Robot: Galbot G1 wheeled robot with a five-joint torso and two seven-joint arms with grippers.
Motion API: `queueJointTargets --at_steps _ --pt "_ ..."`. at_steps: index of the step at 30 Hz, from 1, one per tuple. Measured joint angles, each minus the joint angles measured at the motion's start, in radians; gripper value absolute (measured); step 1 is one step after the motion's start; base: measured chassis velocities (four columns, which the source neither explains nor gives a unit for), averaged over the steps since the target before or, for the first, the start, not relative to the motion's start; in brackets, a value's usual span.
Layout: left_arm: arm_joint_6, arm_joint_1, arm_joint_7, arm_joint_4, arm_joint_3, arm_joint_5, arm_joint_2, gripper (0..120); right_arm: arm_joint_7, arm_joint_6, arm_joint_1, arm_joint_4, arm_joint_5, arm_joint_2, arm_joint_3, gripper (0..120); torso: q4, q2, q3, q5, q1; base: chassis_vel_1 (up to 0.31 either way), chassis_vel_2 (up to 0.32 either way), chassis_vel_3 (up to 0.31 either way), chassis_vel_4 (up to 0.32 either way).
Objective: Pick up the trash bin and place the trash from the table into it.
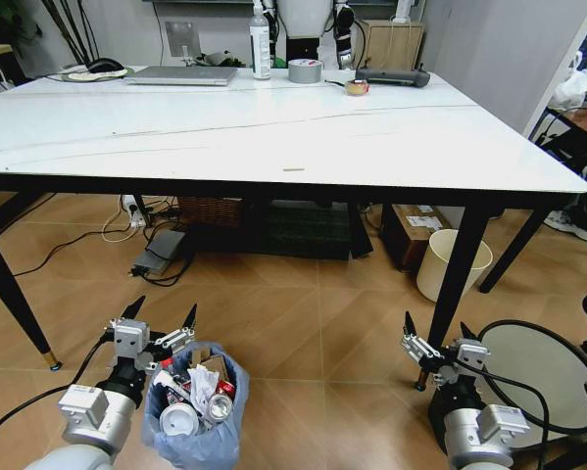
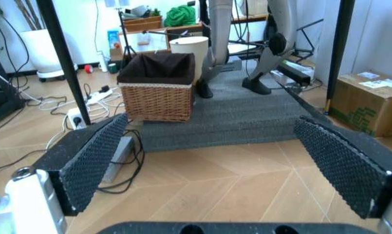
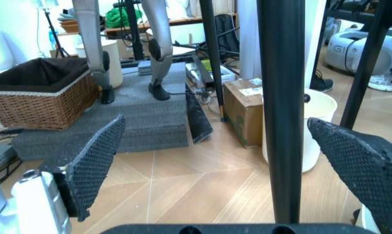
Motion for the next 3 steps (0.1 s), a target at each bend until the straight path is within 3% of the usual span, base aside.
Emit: queueJointTargets --at_steps 3 --pt "0.0 0.0 0.0 0.0 0.0 0.0 0.0 100 0.0 0.0 0.0 0.0 0.0 0.0 0.0 100 0.0 0.0 0.0 0.0 0.0 0.0 0.0 0.0 0.0"
